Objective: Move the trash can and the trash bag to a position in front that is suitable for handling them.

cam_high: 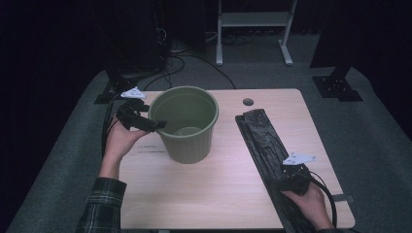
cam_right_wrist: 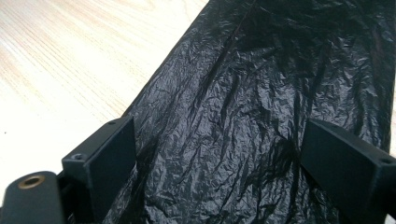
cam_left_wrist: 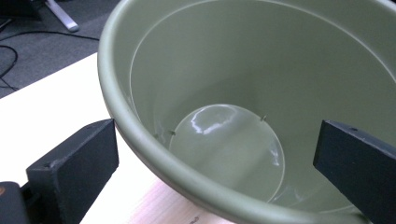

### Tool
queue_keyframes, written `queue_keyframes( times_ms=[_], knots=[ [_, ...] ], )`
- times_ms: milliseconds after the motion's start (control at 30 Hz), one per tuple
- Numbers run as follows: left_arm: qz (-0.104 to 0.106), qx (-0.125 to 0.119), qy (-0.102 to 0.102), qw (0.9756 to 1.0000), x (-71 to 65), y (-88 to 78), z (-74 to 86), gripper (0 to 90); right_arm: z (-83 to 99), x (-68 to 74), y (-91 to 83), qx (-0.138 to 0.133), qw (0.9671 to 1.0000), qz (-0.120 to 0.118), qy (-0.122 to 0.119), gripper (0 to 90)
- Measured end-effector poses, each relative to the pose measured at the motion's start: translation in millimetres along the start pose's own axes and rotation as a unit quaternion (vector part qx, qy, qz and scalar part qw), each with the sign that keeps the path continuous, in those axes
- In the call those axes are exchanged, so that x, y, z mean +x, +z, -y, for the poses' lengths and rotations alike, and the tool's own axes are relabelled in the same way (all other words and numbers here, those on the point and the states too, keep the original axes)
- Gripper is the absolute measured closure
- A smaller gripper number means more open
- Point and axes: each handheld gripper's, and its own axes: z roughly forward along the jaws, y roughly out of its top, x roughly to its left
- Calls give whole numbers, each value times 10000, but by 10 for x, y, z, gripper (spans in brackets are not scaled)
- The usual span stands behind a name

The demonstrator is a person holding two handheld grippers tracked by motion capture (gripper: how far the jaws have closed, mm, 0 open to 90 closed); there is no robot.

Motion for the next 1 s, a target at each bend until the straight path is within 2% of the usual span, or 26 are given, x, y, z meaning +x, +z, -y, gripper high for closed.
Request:
queue_keyframes(
  times_ms=[367, 633, 1000],
  knots=[
    [366, -174, 125, 9991, -262, 87, -1, 0, 0, 1, -1, 4, 10000, 3, 6, 96],
    [678, -197, 284, 9971, -576, 159, -25, 0, 0, 2, -1, 5, 10000, 1, 13, 96],
    [936, -160, 550, 9940, -929, 277, -105, 0, 0, 2, -1, 3, 10000, 5, 12, 96]
  ],
)
